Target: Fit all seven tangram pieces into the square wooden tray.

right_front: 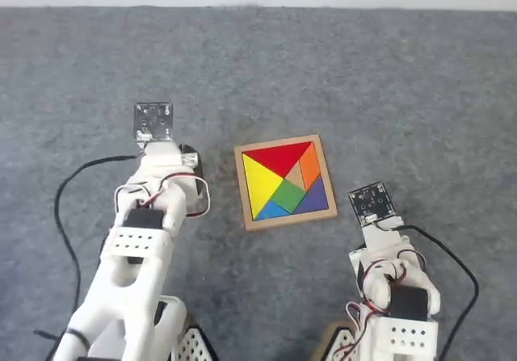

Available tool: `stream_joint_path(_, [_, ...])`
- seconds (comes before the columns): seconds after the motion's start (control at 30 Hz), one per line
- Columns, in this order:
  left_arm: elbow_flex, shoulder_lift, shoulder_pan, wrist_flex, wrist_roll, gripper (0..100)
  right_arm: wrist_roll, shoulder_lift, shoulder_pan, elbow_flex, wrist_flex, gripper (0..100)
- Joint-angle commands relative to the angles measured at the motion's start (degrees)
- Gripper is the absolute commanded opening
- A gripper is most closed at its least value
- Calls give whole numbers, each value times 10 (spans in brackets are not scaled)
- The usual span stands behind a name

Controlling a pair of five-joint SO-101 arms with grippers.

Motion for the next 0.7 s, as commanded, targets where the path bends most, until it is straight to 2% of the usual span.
stream_joint_path(0.0, [-3,-16,-5,-30,4,22,4,-8,-2,10,1,8])
stream_joint_path(0.67, [0,-36,-12,-30,8,20,4,-8,-2,10,1,8])
